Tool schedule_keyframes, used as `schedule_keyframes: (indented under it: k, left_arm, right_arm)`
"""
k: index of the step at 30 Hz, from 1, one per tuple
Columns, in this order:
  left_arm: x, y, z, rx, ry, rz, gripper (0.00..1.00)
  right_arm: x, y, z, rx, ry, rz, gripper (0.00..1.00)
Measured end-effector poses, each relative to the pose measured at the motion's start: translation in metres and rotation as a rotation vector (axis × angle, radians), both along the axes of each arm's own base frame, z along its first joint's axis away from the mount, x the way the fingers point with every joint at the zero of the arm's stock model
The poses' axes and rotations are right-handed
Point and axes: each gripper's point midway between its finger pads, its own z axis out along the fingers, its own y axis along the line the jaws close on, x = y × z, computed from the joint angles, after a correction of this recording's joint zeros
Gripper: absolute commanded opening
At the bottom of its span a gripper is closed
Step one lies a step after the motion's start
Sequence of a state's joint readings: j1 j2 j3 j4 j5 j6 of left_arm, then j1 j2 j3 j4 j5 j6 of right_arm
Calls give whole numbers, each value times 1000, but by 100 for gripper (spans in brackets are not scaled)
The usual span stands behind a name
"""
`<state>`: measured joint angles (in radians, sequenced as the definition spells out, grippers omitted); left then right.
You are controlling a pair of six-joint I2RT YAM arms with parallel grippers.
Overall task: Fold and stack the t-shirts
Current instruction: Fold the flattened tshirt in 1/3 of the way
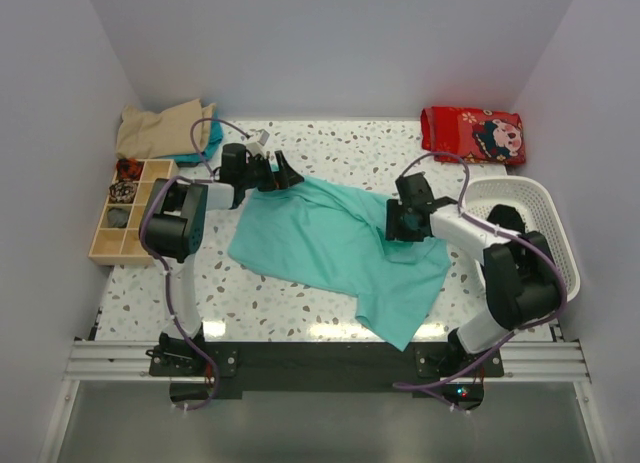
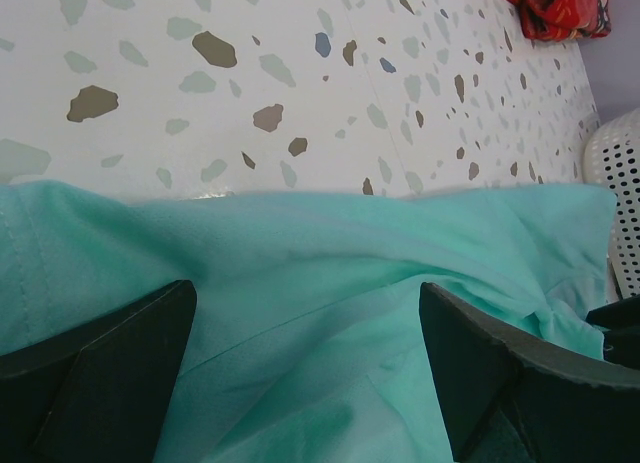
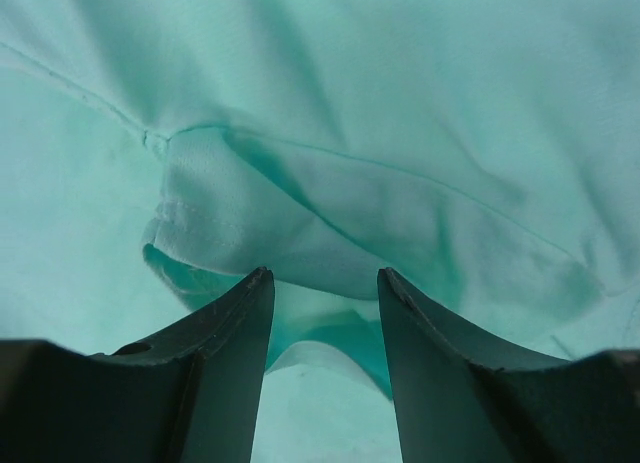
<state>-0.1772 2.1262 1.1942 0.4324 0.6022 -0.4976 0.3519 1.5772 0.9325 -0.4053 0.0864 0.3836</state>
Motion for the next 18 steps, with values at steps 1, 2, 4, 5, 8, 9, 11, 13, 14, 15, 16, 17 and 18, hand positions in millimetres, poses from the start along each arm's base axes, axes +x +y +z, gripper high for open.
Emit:
schedule_keyframes:
  k: [1, 2, 4, 5, 8, 9, 11, 13, 14, 15, 16, 17, 18]
  left_arm:
    - [0, 0, 0, -1, 0, -1, 100]
    - [0, 0, 0, -1, -1, -2, 100]
    - [0, 0, 0, -2, -1, -3, 100]
    - [0, -1, 0, -2, -1, -4, 100]
    - [0, -1, 0, -2, -2, -4, 100]
    - [0, -1, 0, -3, -2, -4, 100]
    - [0, -1, 0, -2, -2, -4, 100]
    - [0, -1, 0, -3, -2, -5, 100]
    - [0, -1, 0, -2, -2, -4, 100]
    - [0, -1, 0, -2, -2, -4, 100]
    - [0, -1, 0, -2, -2, -4, 100]
    - [0, -1, 0, -2, -2, -5, 100]
    - [0, -1, 0, -3, -2, -5, 100]
  right_arm:
    - [-2, 3, -1, 4, 6, 7, 50]
    - [-6, 6, -3, 14, 16, 17, 50]
    - [-11, 14, -6, 28, 29, 33, 50]
    - [-13, 16, -7, 33, 35, 40, 50]
    - [-23, 29, -10, 51, 56, 71, 47]
    - [-27, 34, -11, 61, 63, 83, 47]
    - [-32, 42, -12, 70, 71, 99, 50]
    - [-38, 47, -12, 74, 70, 108, 51]
    - [-41, 47, -11, 71, 68, 110, 51]
    - [-42, 47, -8, 70, 63, 111, 51]
    - [-41, 47, -3, 68, 49, 109, 52]
    - [-39, 45, 3, 64, 31, 103, 52]
    - [-36, 43, 11, 59, 8, 96, 53]
